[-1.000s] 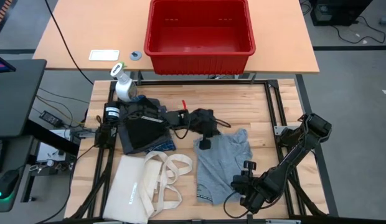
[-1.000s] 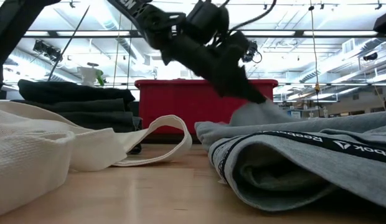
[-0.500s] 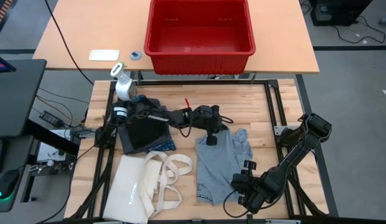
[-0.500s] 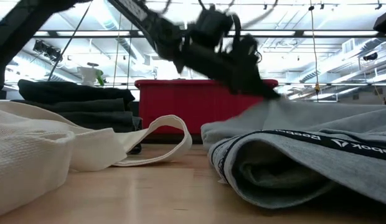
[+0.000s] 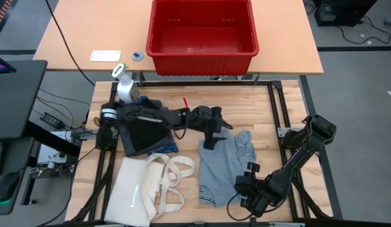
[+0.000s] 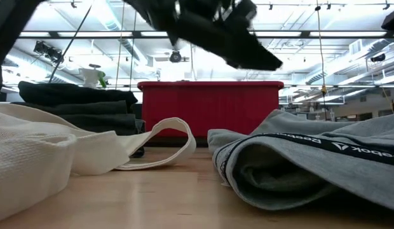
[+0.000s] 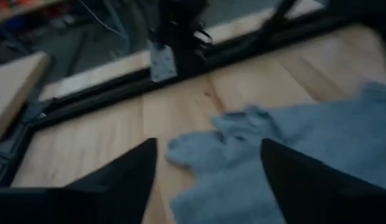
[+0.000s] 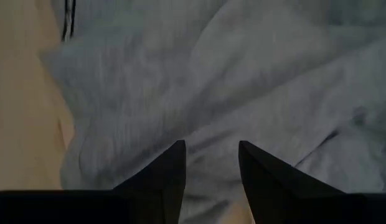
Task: Fold Laundry from Bin
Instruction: Fold the gray shirt
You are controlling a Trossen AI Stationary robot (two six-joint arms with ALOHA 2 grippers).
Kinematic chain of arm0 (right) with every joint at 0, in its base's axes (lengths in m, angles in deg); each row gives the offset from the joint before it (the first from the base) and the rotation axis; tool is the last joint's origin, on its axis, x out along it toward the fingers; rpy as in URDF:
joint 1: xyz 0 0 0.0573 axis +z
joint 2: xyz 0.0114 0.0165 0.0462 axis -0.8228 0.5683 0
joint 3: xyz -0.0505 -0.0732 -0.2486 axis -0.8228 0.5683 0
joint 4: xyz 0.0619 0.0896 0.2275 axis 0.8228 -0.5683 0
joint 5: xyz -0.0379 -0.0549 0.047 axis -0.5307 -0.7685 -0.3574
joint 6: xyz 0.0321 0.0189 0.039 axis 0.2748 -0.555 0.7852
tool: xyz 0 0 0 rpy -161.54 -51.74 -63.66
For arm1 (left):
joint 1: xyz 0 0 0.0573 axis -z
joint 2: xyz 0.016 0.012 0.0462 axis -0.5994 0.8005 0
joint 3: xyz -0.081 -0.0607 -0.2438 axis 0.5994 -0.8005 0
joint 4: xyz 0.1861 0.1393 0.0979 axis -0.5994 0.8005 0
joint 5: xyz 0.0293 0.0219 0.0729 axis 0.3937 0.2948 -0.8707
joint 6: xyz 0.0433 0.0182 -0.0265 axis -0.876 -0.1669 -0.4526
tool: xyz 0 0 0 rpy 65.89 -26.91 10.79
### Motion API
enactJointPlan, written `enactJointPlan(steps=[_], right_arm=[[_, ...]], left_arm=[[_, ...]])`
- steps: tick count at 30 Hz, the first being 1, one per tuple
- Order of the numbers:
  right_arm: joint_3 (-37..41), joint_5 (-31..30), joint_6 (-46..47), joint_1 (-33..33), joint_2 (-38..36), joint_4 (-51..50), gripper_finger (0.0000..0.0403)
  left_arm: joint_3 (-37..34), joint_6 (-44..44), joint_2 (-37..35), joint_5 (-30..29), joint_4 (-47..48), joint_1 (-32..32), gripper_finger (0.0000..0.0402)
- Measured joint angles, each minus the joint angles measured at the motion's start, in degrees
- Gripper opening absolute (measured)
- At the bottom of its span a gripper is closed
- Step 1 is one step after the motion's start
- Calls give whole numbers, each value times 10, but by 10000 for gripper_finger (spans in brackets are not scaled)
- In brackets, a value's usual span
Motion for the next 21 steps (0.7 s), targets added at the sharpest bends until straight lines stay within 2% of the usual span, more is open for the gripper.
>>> enactJointPlan(steps=[3,6,9,12,15,19,21], right_arm=[[0,-54,8,10,0,14,155],[0,-115,-19,25,4,56,155],[0,-166,-50,36,19,89,155],[0,-204,-51,30,41,93,155],[0,-240,-33,8,67,68,154],[4,-201,-26,-55,74,26,145],[12,-202,-61,-84,66,34,138]], left_arm=[[-2,-3,-45,1,124,11,328],[-37,6,-74,6,190,27,343],[-117,20,-84,5,154,43,341],[-199,38,-81,-33,74,53,331],[-244,65,-82,-65,14,51,320],[-257,79,-89,-68,13,70,307],[-257,63,-94,-64,21,93,300]])
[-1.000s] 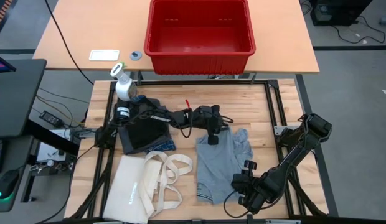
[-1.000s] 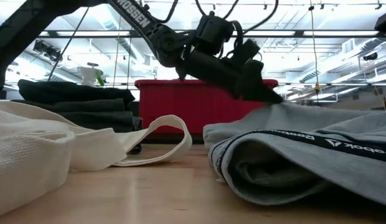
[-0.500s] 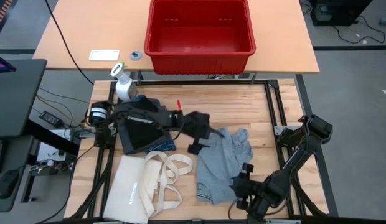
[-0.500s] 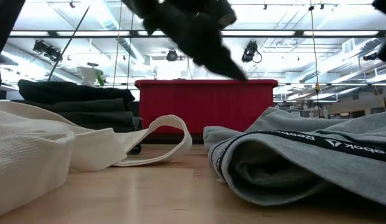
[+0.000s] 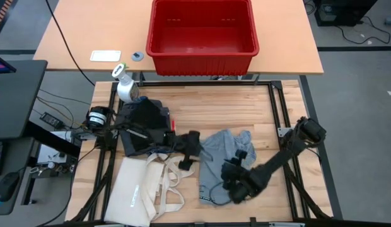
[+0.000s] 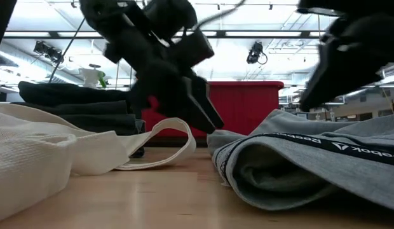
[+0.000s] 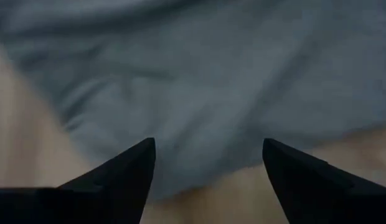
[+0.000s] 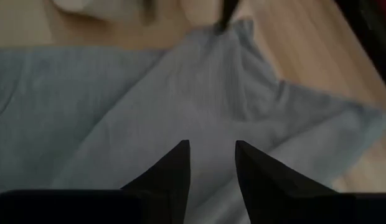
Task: Fold Laundry from Bin
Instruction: Fold the gray shirt
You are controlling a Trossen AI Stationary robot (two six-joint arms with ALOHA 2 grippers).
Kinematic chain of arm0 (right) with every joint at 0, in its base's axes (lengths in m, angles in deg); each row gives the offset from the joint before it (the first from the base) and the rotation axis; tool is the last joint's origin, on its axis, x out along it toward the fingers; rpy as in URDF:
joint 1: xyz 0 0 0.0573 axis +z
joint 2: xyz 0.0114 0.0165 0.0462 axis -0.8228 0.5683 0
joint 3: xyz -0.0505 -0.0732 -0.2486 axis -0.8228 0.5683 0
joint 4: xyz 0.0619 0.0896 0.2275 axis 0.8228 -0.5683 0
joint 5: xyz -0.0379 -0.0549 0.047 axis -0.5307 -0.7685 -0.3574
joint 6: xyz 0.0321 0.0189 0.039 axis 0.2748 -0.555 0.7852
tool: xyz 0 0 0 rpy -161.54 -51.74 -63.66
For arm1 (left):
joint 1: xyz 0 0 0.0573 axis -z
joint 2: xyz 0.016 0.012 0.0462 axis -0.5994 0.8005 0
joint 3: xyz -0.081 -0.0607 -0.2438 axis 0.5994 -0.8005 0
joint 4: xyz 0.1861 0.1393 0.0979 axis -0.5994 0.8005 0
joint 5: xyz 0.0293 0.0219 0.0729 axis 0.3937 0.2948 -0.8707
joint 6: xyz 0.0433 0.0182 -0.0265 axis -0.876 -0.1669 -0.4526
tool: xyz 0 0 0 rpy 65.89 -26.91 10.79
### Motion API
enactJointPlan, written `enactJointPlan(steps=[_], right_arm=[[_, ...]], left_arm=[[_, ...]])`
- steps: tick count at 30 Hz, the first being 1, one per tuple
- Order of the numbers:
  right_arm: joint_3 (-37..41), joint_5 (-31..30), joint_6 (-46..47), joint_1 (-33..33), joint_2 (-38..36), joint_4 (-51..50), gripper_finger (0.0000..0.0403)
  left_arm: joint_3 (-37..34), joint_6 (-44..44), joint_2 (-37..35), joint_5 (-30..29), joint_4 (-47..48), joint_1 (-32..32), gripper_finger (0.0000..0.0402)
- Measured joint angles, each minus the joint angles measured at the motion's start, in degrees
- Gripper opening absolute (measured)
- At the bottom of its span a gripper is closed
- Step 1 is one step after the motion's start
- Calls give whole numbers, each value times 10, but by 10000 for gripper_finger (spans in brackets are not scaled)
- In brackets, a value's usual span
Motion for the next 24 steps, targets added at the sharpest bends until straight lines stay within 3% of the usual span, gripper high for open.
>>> enactJointPlan(steps=[5,11,18,24], right_arm=[[22,41,-107,-67,-23,50,125],[97,100,-209,-142,-61,184,120],[151,109,-316,-201,-114,298,120],[214,196,-340,-277,-111,347,119]], left_arm=[[0,-15,-1,0,8,66,291],[0,-9,2,1,-20,122,290],[3,49,42,12,-118,108,290],[24,100,83,63,-105,86,290]])
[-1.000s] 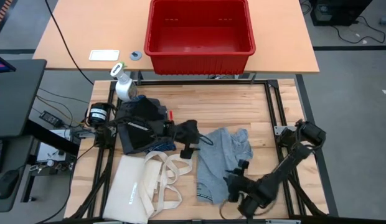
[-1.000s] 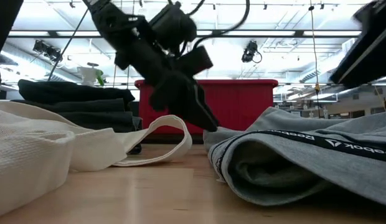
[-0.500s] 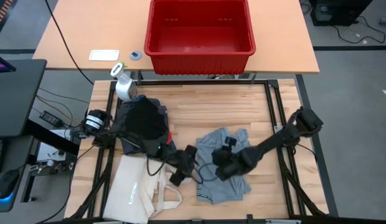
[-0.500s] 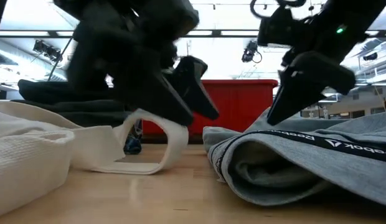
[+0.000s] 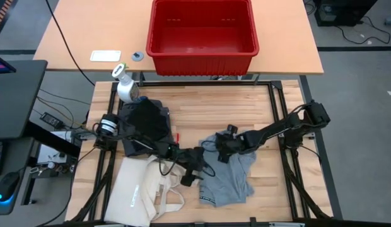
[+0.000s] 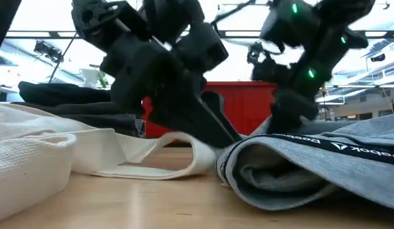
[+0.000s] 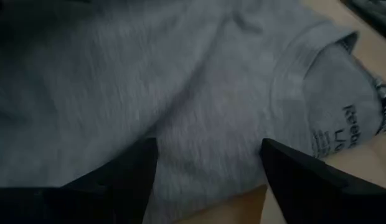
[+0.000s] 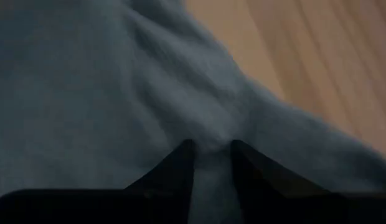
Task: Fold Laundry from Bin
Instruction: Fold the gray shirt
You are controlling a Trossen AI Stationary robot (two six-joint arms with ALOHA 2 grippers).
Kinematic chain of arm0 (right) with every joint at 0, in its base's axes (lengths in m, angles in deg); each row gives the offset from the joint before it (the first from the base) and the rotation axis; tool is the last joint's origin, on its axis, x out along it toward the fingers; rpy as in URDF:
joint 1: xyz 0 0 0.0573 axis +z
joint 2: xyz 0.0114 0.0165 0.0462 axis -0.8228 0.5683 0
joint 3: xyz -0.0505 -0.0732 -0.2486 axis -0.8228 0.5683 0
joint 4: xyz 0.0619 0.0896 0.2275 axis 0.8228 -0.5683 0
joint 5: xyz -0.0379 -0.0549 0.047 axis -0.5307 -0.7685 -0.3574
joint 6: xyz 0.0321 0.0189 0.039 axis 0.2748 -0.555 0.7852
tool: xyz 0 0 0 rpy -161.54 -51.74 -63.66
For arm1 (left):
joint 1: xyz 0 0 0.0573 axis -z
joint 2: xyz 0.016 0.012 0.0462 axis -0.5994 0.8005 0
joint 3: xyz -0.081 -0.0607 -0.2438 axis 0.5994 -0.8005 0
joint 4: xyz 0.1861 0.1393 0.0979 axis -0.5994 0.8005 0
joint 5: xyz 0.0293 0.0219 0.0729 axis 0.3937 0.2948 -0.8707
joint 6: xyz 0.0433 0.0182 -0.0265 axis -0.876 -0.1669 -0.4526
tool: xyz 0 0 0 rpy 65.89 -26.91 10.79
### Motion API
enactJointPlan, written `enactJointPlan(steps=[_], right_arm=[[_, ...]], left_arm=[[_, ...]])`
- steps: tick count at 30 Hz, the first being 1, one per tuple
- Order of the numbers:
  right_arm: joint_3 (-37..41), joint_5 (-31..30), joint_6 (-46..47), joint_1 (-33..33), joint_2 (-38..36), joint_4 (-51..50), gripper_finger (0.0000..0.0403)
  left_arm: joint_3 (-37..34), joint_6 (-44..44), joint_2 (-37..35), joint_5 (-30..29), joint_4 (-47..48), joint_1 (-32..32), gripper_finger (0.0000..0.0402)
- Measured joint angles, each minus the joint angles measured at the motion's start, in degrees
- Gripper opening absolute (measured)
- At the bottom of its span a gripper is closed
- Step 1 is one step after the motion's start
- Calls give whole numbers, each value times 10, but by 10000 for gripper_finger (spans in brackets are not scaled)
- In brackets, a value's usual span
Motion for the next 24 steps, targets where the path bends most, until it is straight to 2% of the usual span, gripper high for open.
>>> enactJointPlan(steps=[4,6,11,17,20,24], right_arm=[[37,-50,39,-19,-9,-26,110],[47,-56,40,-29,-14,-20,103],[48,-76,40,-51,-15,-6,86],[47,-150,31,-71,-19,-2,78],[47,-151,9,-69,-46,8,77],[47,-131,-15,-46,-117,-1,77]], left_arm=[[0,13,12,23,15,8,290],[0,20,16,27,15,12,290],[0,28,18,47,12,17,290],[0,48,17,52,11,21,290],[0,43,12,56,16,23,290],[0,23,-21,56,24,20,290]])
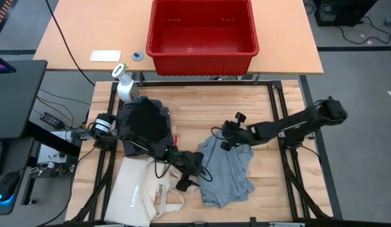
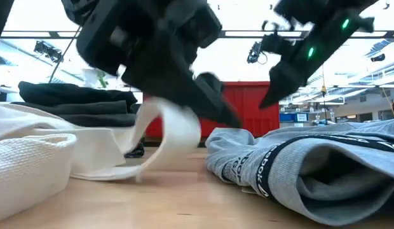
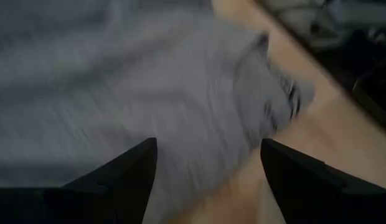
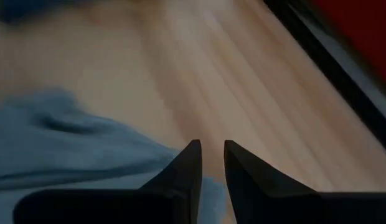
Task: Fold Laundry from Bin
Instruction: Fold the gray shirt
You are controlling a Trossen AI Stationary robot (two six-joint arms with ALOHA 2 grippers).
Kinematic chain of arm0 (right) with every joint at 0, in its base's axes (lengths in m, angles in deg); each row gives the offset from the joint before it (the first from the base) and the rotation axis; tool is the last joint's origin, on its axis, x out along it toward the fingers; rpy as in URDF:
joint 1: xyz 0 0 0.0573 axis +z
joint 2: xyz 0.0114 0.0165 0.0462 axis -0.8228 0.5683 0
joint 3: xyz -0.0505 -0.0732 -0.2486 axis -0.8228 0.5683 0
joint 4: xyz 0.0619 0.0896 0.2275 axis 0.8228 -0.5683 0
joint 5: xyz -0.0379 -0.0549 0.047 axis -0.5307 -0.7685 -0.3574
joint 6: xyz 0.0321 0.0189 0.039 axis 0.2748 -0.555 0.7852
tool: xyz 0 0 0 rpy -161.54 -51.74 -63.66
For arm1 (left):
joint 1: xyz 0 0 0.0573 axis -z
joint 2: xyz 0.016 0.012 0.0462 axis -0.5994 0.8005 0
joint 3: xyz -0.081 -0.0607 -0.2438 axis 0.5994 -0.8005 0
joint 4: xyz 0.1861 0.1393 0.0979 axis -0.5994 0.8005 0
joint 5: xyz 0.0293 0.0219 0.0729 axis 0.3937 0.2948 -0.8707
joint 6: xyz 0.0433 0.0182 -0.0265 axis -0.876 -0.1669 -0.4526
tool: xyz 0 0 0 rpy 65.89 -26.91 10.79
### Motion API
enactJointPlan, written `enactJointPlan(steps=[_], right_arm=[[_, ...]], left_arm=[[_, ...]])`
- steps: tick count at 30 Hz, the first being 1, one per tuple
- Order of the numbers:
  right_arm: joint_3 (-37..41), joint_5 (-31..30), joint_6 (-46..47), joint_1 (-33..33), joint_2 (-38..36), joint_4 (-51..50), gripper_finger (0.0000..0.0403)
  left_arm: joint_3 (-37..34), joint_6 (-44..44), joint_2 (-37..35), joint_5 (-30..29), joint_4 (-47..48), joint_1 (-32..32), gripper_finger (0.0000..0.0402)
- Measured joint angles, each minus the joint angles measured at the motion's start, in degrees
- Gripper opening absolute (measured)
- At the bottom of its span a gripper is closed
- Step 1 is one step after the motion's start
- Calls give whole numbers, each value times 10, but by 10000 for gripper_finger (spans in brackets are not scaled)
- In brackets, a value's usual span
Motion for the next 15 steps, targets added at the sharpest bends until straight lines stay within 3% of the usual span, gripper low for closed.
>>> enactJointPlan(steps=[3,7,10,15], right_arm=[[0,61,-22,31,-61,6,77],[0,150,-12,106,-93,50,77],[-1,168,11,178,-62,101,77],[0,167,106,278,21,143,77]], left_arm=[[0,-7,-36,-2,15,-3,290],[0,-44,-83,-62,47,-2,290],[1,-77,-85,-112,47,-1,290],[0,-85,-47,-115,16,-28,290]])
